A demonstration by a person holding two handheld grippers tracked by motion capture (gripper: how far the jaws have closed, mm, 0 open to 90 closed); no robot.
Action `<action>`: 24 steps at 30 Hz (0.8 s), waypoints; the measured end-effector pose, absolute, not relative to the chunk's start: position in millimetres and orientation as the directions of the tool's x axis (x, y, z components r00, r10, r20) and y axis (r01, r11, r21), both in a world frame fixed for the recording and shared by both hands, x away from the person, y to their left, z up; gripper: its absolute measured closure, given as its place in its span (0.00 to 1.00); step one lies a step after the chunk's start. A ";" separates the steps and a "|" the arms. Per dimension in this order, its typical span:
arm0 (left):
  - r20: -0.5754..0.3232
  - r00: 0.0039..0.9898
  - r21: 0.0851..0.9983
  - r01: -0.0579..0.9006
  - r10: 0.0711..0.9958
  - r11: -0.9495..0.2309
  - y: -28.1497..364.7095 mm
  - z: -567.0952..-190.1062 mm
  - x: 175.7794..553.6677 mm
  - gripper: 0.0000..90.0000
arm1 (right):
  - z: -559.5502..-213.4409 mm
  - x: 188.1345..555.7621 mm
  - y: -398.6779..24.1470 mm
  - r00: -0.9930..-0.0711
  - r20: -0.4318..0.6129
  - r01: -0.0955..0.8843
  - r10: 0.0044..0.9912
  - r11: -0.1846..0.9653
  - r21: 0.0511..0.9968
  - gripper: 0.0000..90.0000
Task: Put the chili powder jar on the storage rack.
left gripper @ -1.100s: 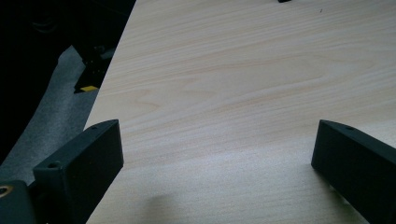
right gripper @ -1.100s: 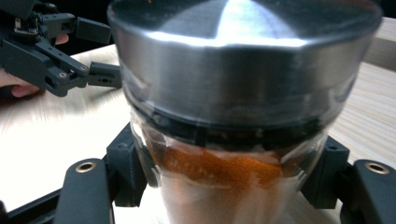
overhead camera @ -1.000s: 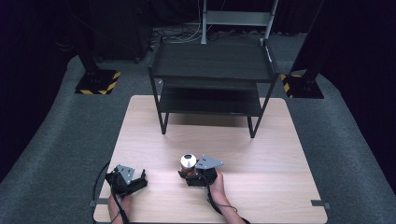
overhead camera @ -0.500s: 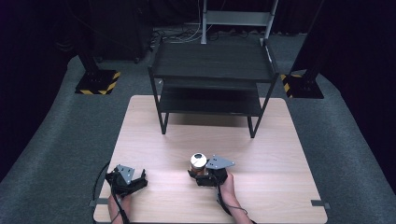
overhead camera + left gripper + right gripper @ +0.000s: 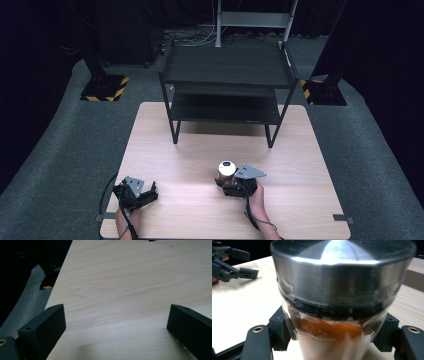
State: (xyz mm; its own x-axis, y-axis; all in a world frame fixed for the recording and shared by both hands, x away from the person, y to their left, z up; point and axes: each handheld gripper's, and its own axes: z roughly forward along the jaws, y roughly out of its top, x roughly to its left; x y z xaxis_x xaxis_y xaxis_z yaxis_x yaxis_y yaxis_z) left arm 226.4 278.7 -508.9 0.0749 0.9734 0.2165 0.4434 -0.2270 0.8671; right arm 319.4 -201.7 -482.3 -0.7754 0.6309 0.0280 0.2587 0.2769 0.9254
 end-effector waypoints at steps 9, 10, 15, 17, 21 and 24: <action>0.218 0.075 0.867 0.443 0.973 -0.228 278.5 -509.0 226.3 0.02 | -475.7 312.0 -219.5 -0.721 0.012 0.272 0.693 0.268 0.924 0.34; 0.218 0.075 0.867 0.443 0.973 -0.228 278.5 -509.0 226.3 0.02 | -474.5 310.1 -222.8 -0.705 0.013 0.278 0.709 0.260 0.925 0.34; 0.219 0.075 0.867 0.442 0.973 -0.229 278.4 -509.1 226.3 0.02 | -469.3 305.0 -226.5 -0.657 -0.002 0.294 0.754 0.258 0.920 0.34; 0.220 0.075 0.867 0.442 0.973 -0.230 278.3 -509.1 226.3 0.02 | -467.3 303.3 -226.2 -0.638 -0.004 0.304 0.770 0.257 0.917 0.34; 0.219 0.075 0.867 0.442 0.973 -0.229 278.3 -509.1 226.3 0.02 | -462.5 299.6 -223.5 -0.592 -0.023 0.321 0.805 0.262 0.910 0.34; 0.220 0.075 0.867 0.442 0.973 -0.230 278.3 -509.1 226.3 0.02 | -456.2 296.1 -218.9 -0.536 -0.047 0.336 0.843 0.264 0.904 0.34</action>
